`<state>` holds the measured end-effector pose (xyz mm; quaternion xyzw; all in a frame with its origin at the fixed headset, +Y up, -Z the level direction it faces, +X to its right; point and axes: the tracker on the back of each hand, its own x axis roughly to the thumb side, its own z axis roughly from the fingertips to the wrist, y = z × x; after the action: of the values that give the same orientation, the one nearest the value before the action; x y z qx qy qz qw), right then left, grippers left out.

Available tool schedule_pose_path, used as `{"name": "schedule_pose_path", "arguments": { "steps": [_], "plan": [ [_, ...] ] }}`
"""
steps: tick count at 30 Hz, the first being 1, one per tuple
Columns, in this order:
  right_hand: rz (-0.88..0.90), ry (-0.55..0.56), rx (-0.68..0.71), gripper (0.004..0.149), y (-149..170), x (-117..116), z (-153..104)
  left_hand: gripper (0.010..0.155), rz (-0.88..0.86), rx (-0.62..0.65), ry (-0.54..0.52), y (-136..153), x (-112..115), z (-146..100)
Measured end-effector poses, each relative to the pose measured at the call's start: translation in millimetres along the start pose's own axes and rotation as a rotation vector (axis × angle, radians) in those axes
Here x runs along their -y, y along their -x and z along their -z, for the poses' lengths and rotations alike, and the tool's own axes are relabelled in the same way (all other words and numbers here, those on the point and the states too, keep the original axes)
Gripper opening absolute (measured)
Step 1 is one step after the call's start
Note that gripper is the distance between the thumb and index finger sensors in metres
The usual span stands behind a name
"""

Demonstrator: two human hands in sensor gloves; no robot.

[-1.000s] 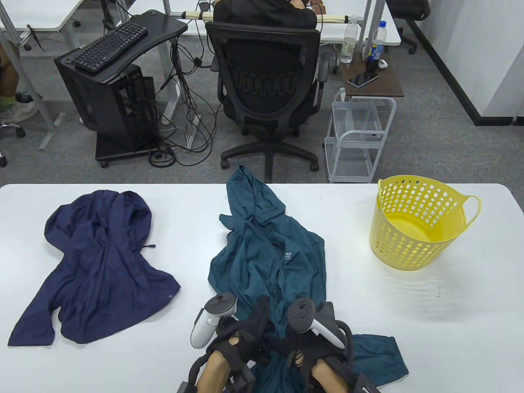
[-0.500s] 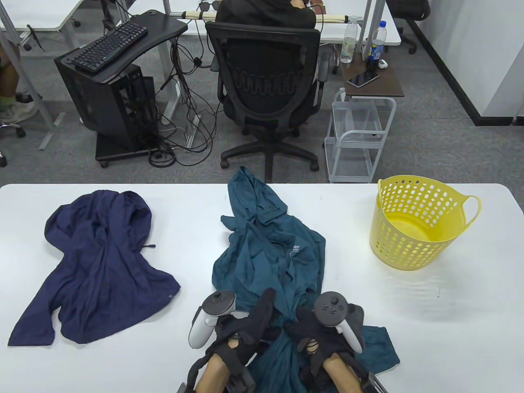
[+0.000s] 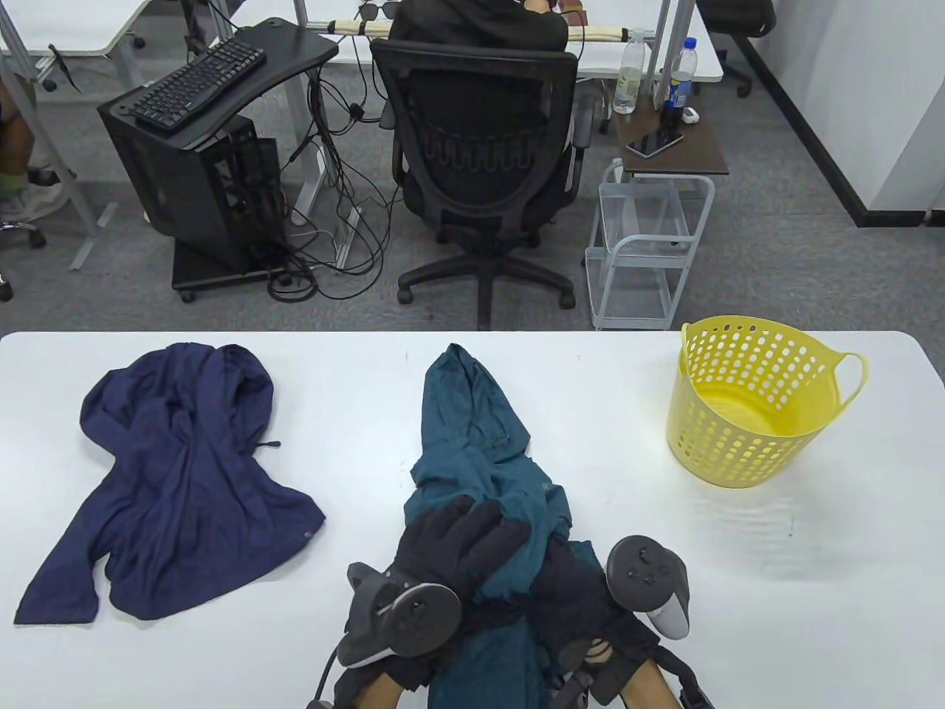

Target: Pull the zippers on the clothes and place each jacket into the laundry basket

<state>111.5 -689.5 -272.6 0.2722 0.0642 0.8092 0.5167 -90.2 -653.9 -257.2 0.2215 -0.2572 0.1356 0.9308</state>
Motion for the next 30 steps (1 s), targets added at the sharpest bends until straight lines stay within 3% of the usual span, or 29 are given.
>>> {"name": "schedule_pose_path", "arguments": {
  "steps": [4,5,7,8,9,10,12,14,16,19,21,26,28,30],
  "plan": [
    [0.118,-0.075,0.020,0.067,6,20,-5,0.081,-0.069,-0.092,-0.018,13,3,0],
    [0.142,-0.060,0.019,0.066,8,32,-8,0.075,-0.079,-0.131,-0.038,18,4,0],
    [0.130,0.088,0.017,0.053,12,53,-17,0.070,-0.114,-0.150,-0.007,25,5,0],
    [0.116,0.165,0.013,0.061,12,57,-20,0.069,-0.124,-0.142,-0.001,25,5,0],
    [0.044,0.249,-0.001,0.082,11,56,-22,0.069,-0.137,-0.132,0.000,23,3,0],
    [-0.040,0.241,-0.027,0.101,11,53,-21,0.069,-0.141,-0.119,-0.002,18,1,1],
    [-0.317,0.037,-0.109,0.122,14,32,-10,0.070,-0.140,-0.075,-0.031,1,-6,2],
    [-0.326,-0.034,-0.086,0.131,18,11,-1,0.071,-0.170,-0.042,-0.061,-14,-13,2],
    [-0.243,-0.034,-0.049,0.124,22,-1,6,0.073,-0.221,-0.022,-0.092,-25,-18,0],
    [-0.063,0.116,0.005,0.089,30,-3,12,0.075,-0.256,-0.013,-0.102,-20,-16,-2],
    [0.003,0.137,0.001,0.072,35,-4,14,0.080,-0.340,-0.044,-0.076,-8,-9,-1],
    [0.178,0.204,-0.025,0.064,47,20,11,0.107,-0.707,-0.128,-0.001,39,11,-4],
    [0.311,0.239,0.001,0.064,50,31,8,0.119,-0.821,-0.143,0.128,53,27,-4],
    [0.462,0.255,0.045,0.065,50,40,5,0.127,-0.862,-0.138,0.383,58,46,-3]
  ]
}}
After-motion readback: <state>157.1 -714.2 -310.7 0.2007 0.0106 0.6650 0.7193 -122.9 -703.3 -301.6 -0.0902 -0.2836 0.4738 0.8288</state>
